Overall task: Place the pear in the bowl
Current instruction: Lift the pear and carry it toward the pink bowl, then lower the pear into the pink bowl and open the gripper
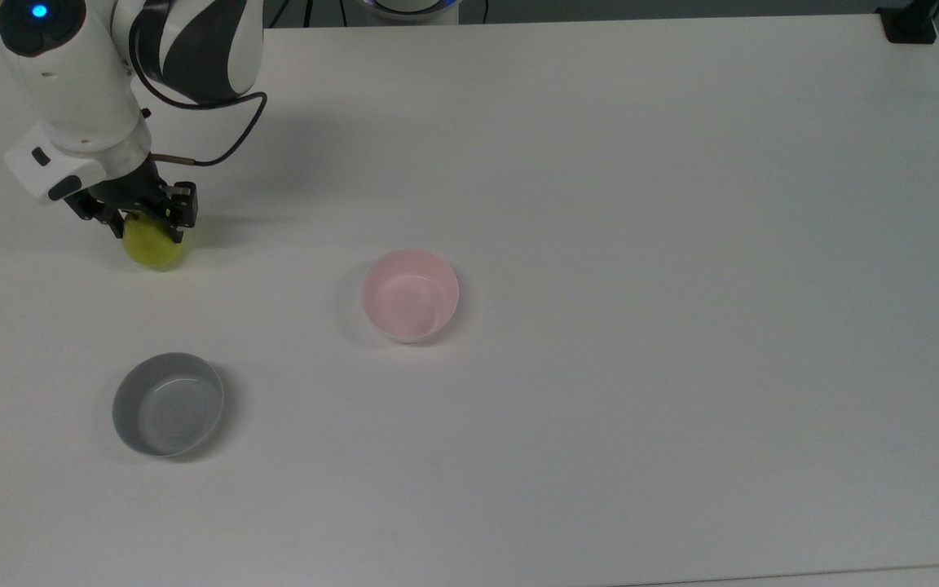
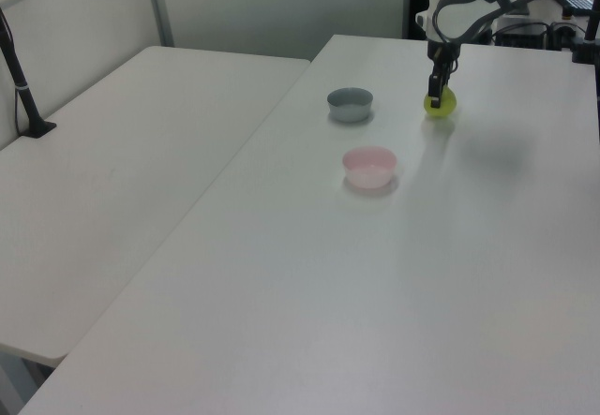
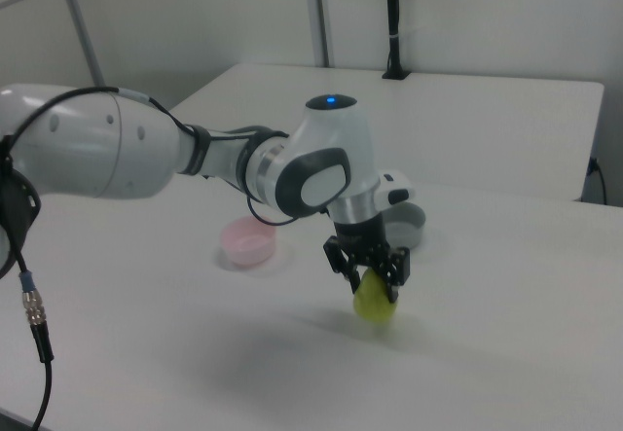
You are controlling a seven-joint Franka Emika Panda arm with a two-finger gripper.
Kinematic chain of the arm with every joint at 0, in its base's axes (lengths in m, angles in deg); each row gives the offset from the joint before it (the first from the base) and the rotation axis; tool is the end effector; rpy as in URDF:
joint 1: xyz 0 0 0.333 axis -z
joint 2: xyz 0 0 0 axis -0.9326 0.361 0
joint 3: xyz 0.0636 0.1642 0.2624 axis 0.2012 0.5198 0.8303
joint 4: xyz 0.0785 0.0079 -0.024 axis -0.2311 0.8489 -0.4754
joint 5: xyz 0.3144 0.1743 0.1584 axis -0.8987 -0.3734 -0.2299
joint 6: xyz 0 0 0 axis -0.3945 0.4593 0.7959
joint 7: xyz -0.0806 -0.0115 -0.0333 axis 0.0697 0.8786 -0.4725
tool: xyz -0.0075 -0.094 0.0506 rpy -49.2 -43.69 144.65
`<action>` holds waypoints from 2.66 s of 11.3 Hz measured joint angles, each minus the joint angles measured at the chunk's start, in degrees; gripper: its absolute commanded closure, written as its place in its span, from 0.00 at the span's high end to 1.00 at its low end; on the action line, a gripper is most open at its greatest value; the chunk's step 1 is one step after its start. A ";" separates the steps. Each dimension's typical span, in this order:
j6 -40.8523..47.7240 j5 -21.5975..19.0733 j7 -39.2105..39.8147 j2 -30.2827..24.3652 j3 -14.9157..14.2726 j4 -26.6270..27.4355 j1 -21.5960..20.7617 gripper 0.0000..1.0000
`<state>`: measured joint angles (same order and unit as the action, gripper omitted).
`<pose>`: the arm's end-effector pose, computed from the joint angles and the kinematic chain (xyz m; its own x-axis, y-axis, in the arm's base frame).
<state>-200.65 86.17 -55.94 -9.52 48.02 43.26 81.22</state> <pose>0.6186 -0.2496 0.3494 0.9995 0.0101 0.0291 0.0064 -0.9922 0.1242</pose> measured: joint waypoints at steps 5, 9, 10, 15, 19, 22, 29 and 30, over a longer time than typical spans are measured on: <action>10.67 0.00 -0.02 -10.55 0.73 -0.50 -2.17 0.32; 20.84 0.00 -0.07 -16.96 1.34 -3.61 -4.16 0.34; 22.62 -0.04 -0.08 -18.48 1.41 -3.73 -4.81 0.34; 25.88 -5.06 -2.97 -20.17 4.51 -6.81 -8.25 0.36; 24.07 -5.22 -7.77 -17.33 9.48 -6.68 -11.54 0.36; 17.71 -5.22 -10.49 -12.78 9.54 -6.16 -14.08 0.36; 6.51 -2.76 -13.71 -2.73 9.55 -5.07 -16.67 0.36; 5.53 -1.61 -14.78 -1.61 9.55 -4.99 -17.07 0.36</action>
<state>-195.12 84.55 -70.72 -11.13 57.57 38.27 64.16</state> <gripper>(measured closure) 0.326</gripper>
